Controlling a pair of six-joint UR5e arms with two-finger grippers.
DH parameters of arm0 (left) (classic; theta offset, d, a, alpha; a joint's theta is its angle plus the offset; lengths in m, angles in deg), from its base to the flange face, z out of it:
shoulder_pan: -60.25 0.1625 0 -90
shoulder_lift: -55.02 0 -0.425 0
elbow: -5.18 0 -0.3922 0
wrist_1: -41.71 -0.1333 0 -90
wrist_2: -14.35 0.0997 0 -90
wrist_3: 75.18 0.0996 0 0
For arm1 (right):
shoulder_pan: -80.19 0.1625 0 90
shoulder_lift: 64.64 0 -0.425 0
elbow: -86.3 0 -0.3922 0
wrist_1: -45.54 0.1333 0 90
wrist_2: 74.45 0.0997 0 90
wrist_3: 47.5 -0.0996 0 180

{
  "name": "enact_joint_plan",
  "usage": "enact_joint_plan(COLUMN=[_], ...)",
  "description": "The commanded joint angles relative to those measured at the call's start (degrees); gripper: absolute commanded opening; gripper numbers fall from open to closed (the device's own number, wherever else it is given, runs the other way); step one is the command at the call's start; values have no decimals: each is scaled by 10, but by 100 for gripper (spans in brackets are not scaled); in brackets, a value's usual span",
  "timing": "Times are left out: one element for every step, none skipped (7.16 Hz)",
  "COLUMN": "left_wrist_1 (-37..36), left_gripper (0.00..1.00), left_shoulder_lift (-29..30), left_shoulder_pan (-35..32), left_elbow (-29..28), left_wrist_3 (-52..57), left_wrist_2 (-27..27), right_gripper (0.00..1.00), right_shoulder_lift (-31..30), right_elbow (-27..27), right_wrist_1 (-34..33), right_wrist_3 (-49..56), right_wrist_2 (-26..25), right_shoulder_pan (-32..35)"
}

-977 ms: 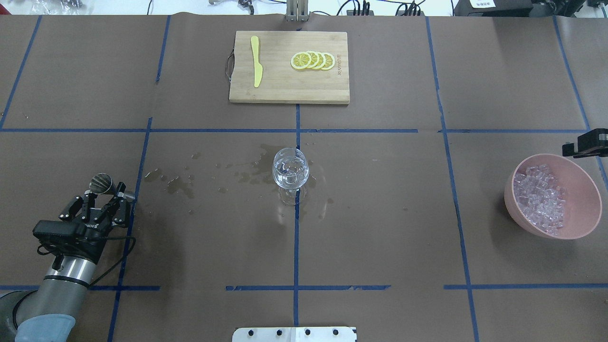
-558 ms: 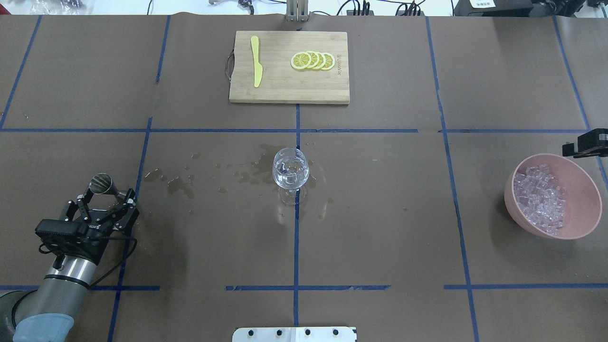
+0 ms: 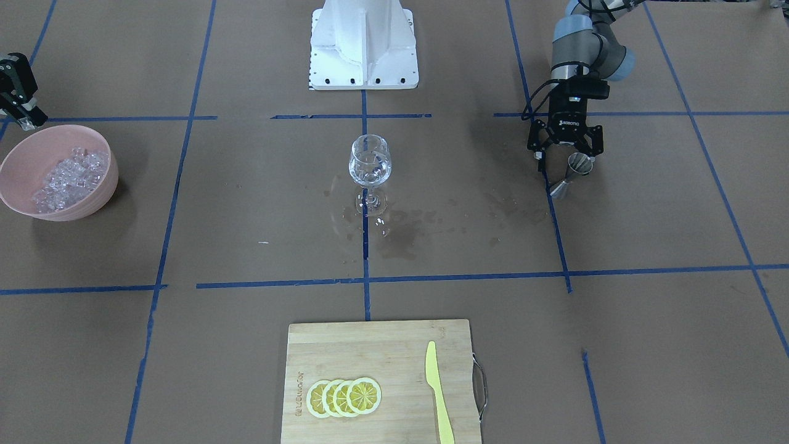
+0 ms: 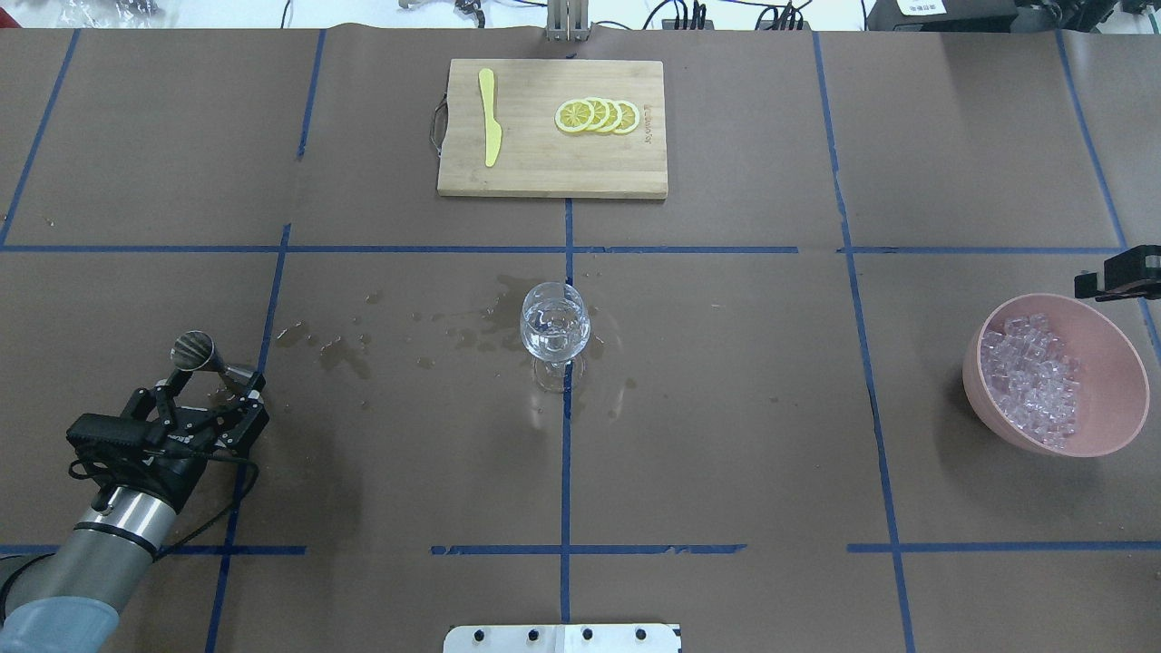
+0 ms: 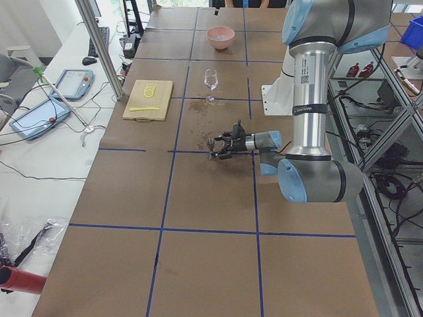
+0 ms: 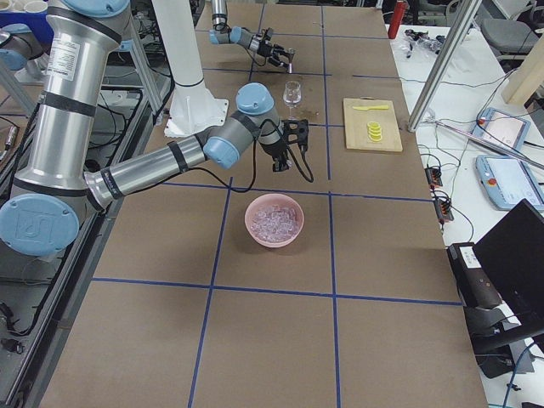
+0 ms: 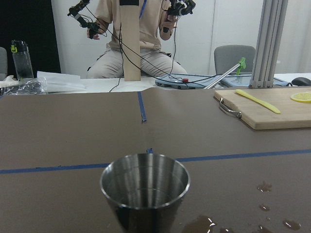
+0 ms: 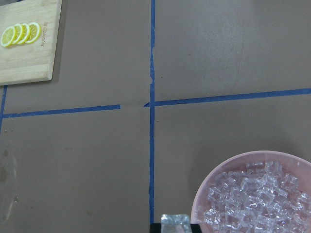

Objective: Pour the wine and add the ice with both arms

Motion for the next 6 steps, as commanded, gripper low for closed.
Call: enact_joint_plan(left_wrist_1=[-1, -3, -3, -3, -3, -3], left_gripper=[100, 100, 100, 100, 100, 100], left_shoulder_lift=[-32, -50, -69, -89, -97, -98], left_shoulder_pan=[0, 0, 0, 0, 0, 1], left_elbow=[15, 32, 48, 69, 73, 77], left_wrist_3=[0, 0, 0, 0, 0, 0], left_wrist_2=[-38, -68, -99, -128, -148, -164], right_gripper=[0, 0, 0, 0, 0, 0], right_shoulder_lift=[1, 1, 6, 19, 43, 73], right_elbow=[3, 3, 3, 2, 0, -3], right_wrist_1=[0, 0, 0, 1, 0, -1], right_wrist_3=[0, 0, -3, -8, -17, -44], right_wrist_2=[0, 0, 2, 10, 28, 32], right_shoulder_pan=[0, 0, -2, -3, -3, -7])
